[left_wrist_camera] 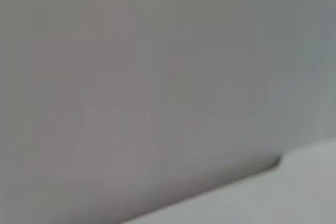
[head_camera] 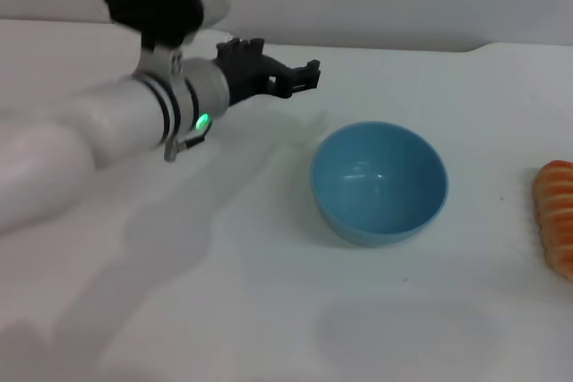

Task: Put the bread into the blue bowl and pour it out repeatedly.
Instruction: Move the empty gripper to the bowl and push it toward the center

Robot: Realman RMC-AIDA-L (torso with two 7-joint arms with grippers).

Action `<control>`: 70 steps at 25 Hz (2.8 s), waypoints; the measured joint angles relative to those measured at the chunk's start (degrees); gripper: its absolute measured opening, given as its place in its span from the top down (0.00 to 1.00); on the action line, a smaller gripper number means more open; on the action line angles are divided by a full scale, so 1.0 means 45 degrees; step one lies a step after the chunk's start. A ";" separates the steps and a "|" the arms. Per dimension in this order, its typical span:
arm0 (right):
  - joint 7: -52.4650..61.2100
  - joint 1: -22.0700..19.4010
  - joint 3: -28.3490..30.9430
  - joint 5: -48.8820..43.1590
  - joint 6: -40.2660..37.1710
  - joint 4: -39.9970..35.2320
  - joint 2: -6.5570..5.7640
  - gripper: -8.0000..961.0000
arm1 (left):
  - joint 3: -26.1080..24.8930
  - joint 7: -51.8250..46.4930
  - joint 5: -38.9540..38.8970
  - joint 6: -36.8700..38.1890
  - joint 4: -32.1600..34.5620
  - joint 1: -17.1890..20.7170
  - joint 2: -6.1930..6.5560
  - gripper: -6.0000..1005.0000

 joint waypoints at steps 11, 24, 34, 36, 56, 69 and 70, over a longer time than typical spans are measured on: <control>-0.0002 0.0015 -0.0088 0.0010 -0.0001 -0.0023 -0.0027 0.23 | -0.5007 0.1984 -0.0326 0.8744 0.1152 -0.1933 -0.0437 0.13; -0.0004 -0.0018 0.0000 0.0044 -0.0046 -0.0002 0.0008 0.23 | -0.5454 0.1985 -0.1303 0.9570 -0.1680 -0.3422 -0.0566 0.13; -0.0003 -0.0025 -0.0001 0.0096 -0.0069 -0.0009 0.0009 0.23 | -0.5054 0.2023 -0.1787 0.8433 -0.2650 -0.3077 -0.0588 0.13; -0.0002 -0.0026 -0.0002 0.0096 -0.0049 -0.0017 0.0006 0.23 | -0.5004 0.2024 -0.1901 0.8338 -0.2836 -0.3069 -0.0594 0.13; -0.0102 -0.0028 0.0020 0.0093 0.0040 -0.0101 -0.0032 0.23 | -0.4797 0.3134 -0.3829 0.8262 -0.3516 -0.2904 -0.0574 0.13; -0.0117 -0.0065 -0.0008 0.0035 0.0061 -0.0101 -0.0038 0.24 | -0.4301 0.3310 -0.3906 0.7611 -0.4385 -0.3219 -0.0606 0.13; -0.0118 -0.0059 -0.0004 0.0035 0.0061 -0.0100 -0.0042 0.24 | -0.4243 0.3311 -0.3919 0.7489 -0.4560 -0.3249 -0.0608 0.13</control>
